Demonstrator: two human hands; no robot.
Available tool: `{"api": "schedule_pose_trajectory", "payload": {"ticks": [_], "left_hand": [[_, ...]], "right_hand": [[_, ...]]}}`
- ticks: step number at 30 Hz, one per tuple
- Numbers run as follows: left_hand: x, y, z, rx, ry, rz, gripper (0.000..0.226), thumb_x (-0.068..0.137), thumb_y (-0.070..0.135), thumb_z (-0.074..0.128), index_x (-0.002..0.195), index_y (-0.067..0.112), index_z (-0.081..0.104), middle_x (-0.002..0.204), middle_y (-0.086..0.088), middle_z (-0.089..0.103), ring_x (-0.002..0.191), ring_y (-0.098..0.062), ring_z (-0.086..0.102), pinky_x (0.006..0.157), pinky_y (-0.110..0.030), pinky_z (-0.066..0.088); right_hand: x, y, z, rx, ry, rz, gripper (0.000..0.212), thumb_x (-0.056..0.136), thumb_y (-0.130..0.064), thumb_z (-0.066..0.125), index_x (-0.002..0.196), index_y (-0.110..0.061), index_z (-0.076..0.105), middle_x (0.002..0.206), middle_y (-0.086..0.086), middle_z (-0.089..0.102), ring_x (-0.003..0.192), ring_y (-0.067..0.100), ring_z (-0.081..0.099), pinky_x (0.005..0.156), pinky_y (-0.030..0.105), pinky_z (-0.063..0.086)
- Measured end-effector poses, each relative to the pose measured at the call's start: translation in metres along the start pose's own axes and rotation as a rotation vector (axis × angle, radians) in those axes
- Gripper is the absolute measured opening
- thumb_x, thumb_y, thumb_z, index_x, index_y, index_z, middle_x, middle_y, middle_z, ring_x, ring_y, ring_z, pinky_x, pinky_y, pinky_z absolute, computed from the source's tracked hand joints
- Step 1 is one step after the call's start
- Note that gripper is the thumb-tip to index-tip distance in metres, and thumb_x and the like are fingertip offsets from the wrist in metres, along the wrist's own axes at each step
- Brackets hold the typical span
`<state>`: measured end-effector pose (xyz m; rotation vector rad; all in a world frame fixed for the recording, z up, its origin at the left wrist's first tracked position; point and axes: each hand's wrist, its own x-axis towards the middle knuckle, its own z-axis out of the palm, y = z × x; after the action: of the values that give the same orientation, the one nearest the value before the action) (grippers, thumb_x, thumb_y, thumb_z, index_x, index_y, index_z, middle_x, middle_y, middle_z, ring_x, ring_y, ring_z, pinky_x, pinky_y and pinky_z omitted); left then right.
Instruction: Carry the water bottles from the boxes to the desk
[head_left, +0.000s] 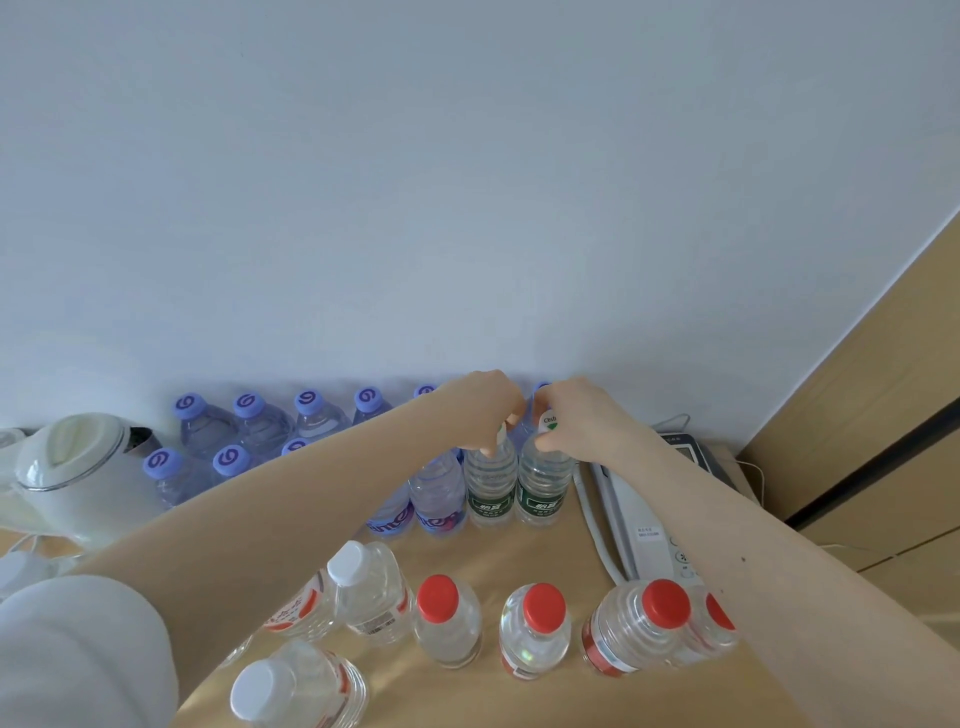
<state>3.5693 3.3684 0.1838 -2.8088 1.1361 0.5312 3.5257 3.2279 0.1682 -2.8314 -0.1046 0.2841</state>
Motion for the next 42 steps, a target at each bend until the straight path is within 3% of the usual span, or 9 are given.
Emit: {"api": "schedule_pose_trajectory", "payload": {"ticks": [8, 12, 16, 21, 24, 28, 32, 37, 42], "left_hand": [[-0.003, 0.002, 0.01, 0.102, 0.02, 0.009, 0.033, 0.09, 0.006, 0.054, 0.122, 0.012, 0.058, 0.118, -0.009, 0.056, 0.103, -0.029, 0.059, 0.078, -0.032, 0.044], [-0.014, 0.0, 0.016, 0.039, 0.054, 0.015, 0.051, 0.086, 0.024, 0.066, 0.132, 0.015, 0.047, 0.119, -0.01, 0.049, 0.104, -0.03, 0.056, 0.077, -0.03, 0.04], [-0.028, -0.002, 0.017, 0.019, 0.129, 0.027, 0.049, 0.09, 0.026, 0.059, 0.135, 0.015, 0.043, 0.121, -0.011, 0.046, 0.101, -0.03, 0.055, 0.073, -0.03, 0.038], [-0.051, -0.009, 0.01, -0.098, 0.287, 0.064, 0.049, 0.089, 0.034, 0.061, 0.132, 0.015, 0.048, 0.123, -0.008, 0.048, 0.112, -0.027, 0.048, 0.088, -0.035, 0.042], [-0.067, -0.009, 0.006, -0.281, 0.351, 0.107, 0.048, 0.089, 0.035, 0.064, 0.131, 0.017, 0.05, 0.122, -0.006, 0.051, 0.108, -0.023, 0.049, 0.079, -0.027, 0.034], [-0.083, -0.005, 0.013, -0.316, 0.365, 0.163, 0.044, 0.089, 0.035, 0.064, 0.128, 0.017, 0.054, 0.118, -0.007, 0.054, 0.102, -0.021, 0.05, 0.07, -0.024, 0.025], [-0.106, -0.004, 0.017, -0.342, 0.352, 0.171, 0.046, 0.089, 0.037, 0.065, 0.129, 0.017, 0.054, 0.12, -0.007, 0.053, 0.094, -0.017, 0.046, 0.077, -0.029, 0.035], [-0.163, -0.028, 0.022, -0.352, 0.409, 0.055, 0.045, 0.09, 0.038, 0.063, 0.128, 0.015, 0.054, 0.12, -0.005, 0.056, 0.098, -0.017, 0.049, 0.076, -0.024, 0.031], [-0.255, -0.075, 0.046, -0.401, 0.495, -0.254, 0.043, 0.089, 0.036, 0.065, 0.125, 0.015, 0.056, 0.125, -0.004, 0.056, 0.108, -0.023, 0.053, 0.088, -0.032, 0.039]], "right_hand": [[-0.005, -0.004, 0.003, -0.025, 0.006, 0.011, 0.033, 0.081, -0.011, 0.066, 0.114, -0.012, 0.065, 0.115, 0.009, 0.064, 0.104, 0.028, 0.059, 0.069, 0.024, 0.033], [-0.01, -0.005, 0.002, -0.02, -0.021, 0.037, 0.047, 0.078, -0.018, 0.073, 0.121, -0.015, 0.057, 0.12, 0.008, 0.059, 0.105, 0.028, 0.057, 0.076, 0.03, 0.043], [-0.023, -0.01, -0.005, -0.05, 0.101, 0.09, 0.044, 0.087, -0.026, 0.063, 0.129, -0.02, 0.05, 0.118, 0.006, 0.053, 0.104, 0.026, 0.056, 0.071, 0.028, 0.037], [-0.052, -0.018, -0.011, -0.016, 0.187, 0.165, 0.04, 0.092, -0.033, 0.056, 0.13, -0.027, 0.049, 0.118, 0.005, 0.051, 0.106, 0.026, 0.055, 0.074, 0.03, 0.036], [-0.075, -0.024, -0.011, -0.013, 0.207, 0.203, 0.043, 0.092, -0.038, 0.055, 0.133, -0.028, 0.047, 0.119, 0.006, 0.051, 0.109, 0.026, 0.055, 0.08, 0.033, 0.041], [-0.104, -0.038, -0.01, -0.001, 0.258, 0.258, 0.042, 0.093, -0.04, 0.056, 0.132, -0.027, 0.05, 0.122, 0.007, 0.053, 0.11, 0.026, 0.056, 0.086, 0.036, 0.046], [-0.119, -0.059, -0.001, -0.003, 0.283, 0.238, 0.04, 0.093, -0.038, 0.056, 0.131, -0.025, 0.051, 0.121, 0.008, 0.054, 0.111, 0.027, 0.056, 0.084, 0.036, 0.045], [-0.114, -0.101, 0.017, -0.031, 0.333, 0.156, 0.039, 0.094, -0.039, 0.053, 0.13, -0.024, 0.051, 0.121, 0.006, 0.056, 0.109, 0.027, 0.055, 0.081, 0.034, 0.044], [-0.096, -0.17, 0.045, 0.029, 0.332, -0.057, 0.036, 0.095, -0.036, 0.052, 0.127, -0.02, 0.054, 0.123, 0.007, 0.058, 0.109, 0.029, 0.057, 0.079, 0.035, 0.043]]}}
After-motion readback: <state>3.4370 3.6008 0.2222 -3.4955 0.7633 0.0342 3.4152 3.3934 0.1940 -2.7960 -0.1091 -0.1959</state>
